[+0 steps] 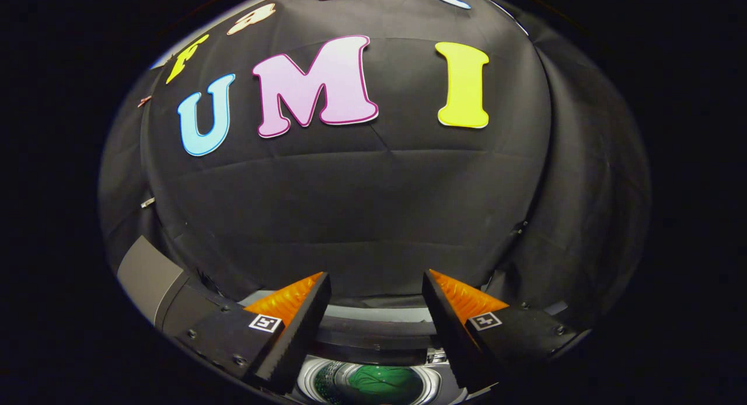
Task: Put the clothes into the washing machine and then close the washing machine lid.
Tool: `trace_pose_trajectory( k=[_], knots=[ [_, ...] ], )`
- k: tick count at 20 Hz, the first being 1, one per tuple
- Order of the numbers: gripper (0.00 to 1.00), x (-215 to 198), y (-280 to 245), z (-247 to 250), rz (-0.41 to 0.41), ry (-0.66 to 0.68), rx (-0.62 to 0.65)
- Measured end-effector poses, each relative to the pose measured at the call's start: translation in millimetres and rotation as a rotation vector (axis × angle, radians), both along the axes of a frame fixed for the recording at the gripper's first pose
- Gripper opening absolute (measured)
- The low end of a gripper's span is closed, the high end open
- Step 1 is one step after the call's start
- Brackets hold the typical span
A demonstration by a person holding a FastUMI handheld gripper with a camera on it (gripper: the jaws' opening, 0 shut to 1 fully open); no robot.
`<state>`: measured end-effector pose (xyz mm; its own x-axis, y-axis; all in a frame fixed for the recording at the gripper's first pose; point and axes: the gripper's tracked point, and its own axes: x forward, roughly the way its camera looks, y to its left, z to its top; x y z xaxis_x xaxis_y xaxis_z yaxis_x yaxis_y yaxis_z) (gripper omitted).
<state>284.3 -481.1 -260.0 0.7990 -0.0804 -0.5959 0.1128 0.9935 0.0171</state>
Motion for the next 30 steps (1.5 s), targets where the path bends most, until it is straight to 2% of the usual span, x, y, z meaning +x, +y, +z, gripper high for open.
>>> trace_pose_trajectory(
  k=[7,17,20,23,27,30],
  knots=[
    [0.99,1.5,-1.8,1.5,-0.01,0.003,-0.011],
    [1.0,-10.6,-5.0,0.0,-0.119,0.004,-0.113],
    [0.99,-25.6,-4.7,-6.4,-0.125,0.041,-0.129],
    [0.97,-64.9,0.2,-22.3,-0.088,0.159,-0.145],
    [0.97,-72.0,18.1,-9.6,-0.091,0.092,-0.115],
    [0.97,-60.5,27.8,15.7,-0.102,-0.024,-0.102]
  ],
)
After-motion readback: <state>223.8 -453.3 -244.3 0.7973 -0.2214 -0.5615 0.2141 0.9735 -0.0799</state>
